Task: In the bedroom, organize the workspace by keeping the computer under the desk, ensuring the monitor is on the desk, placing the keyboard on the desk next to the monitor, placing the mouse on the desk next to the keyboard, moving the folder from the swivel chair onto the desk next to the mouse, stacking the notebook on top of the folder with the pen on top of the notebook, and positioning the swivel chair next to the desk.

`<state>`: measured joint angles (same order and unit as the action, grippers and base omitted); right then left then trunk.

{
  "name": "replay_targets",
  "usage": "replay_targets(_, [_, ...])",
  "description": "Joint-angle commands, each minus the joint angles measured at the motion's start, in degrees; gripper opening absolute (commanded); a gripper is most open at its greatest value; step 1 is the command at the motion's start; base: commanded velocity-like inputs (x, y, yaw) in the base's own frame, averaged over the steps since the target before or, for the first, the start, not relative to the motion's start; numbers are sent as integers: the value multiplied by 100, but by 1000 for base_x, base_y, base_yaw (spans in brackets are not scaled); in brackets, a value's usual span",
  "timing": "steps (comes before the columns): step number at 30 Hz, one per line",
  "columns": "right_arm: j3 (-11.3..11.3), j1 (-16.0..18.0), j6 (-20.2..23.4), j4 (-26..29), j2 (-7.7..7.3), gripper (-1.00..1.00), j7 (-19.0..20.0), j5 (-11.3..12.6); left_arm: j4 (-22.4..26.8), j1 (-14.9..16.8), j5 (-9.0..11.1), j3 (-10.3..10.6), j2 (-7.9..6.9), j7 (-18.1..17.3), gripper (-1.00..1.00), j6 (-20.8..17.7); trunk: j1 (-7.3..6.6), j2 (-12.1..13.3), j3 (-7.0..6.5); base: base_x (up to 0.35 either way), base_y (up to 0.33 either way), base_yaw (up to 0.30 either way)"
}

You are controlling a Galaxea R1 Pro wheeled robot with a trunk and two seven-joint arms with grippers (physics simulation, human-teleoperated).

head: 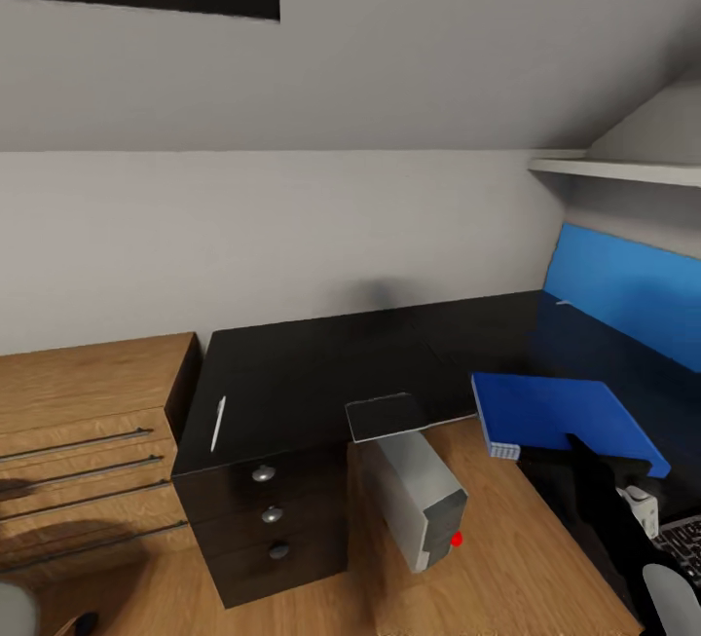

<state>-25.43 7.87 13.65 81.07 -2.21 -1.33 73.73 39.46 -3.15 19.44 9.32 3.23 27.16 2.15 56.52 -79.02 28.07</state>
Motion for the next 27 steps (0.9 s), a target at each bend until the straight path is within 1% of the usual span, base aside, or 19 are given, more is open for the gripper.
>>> replay_targets(1, [-6, 4, 32, 5, 1, -100, -13, 47, 10, -1, 60, 26, -5, 34, 100, 22, 0, -3, 8, 0, 0, -218])
replay_targets(4, [3, 4, 37, 5, 1, -100, -9, 54, 3, -1, 60, 26, -3, 34, 100, 16, 0, -3, 12, 0, 0, -124])
replay_targets(10, [22, 4, 75, 41, 7, -100, 25, 77, -87, -1, 54, 33, 11, 31, 100, 21, 0, -3, 13, 0, 0, -27])
replay_targets(12, [48, 6, 41, 45, 9, -100, 22, 74, -98, -1, 52, 34, 41, 31, 100, 22, 0, -3, 14, 0, 0, -5])
replay_targets(14, [115, 30, -175, 14, 14, -100, 15, 73, -107, -1, 52, 34, 62, 33, 100, 21, 0, -3, 14, 0, 0, -2])
replay_targets(15, [261, 110, -584, -99, 21, -100, 1, 72, -110, -1, 51, 34, 65, 30, 100, 20, 0, -3, 14, 0, 0, 0])
replay_targets(16, [345, 162, -761, -166, 26, -100, -2, 72, -111, -1, 51, 35, 68, 32, 100, 19, 0, -3, 14, 0, 0, 0])
replay_targets(17, [653, 395, -1307, -402, 36, -100, -14, 68, -111, -1, 51, 35, 70, 29, 100, 16, 0, -3, 14, 0, 0, 0])
replay_targets(19, [1130, 883, -2051, -891, 47, -100, -34, 50, -113, -1, 51, 32, 71, 33, 100, 16, 0, -3, 14, 0, 0, 0])
replay_targets(20, [1385, 1186, -2455, -1226, 46, -100, -52, 29, -113, -1, 51, 30, 72, 30, 100, 19, 0, -3, 14, 0, 0, 0])
replay_targets(22, [1763, 1707, -3150, -1860, 51, -100, -77, -2, -114, -1, 51, 27, 72, 32, 100, 21, 0, -3, 14, 0, 0, 0])
replay_targets(23, [1884, 1928, -3454, -2199, 55, -100, -83, -11, -112, -1, 51, 27, 74, 33, 100, 21, 0, -3, 14, 0, 0, 0])
replay_targets(24, [1928, 2030, -3591, -2368, 59, -100, -86, -14, -113, -1, 51, 27, 75, 33, 100, 22, 0, -3, 14, 0, 0, 0])
replay_targets(25, [1993, 2215, -3842, -2681, 81, -100, -89, -18, -112, -1, 51, 26, 77, 33, 100, 22, 0, -3, 14, 0, 0, 0])
replay_targets(26, [2058, 2490, -4256, -3146, 221, -100, -93, -23, -108, -1, 49, 26, 86, 32, 100, 22, 0, -3, 14, 0, 0, 0])
replay_targets(27, [2071, 2570, -4452, -3290, 310, -100, -94, -21, -107, -1, 50, 27, 92, 31, 100, 22, 0, -3, 14, 0, 0, 0])
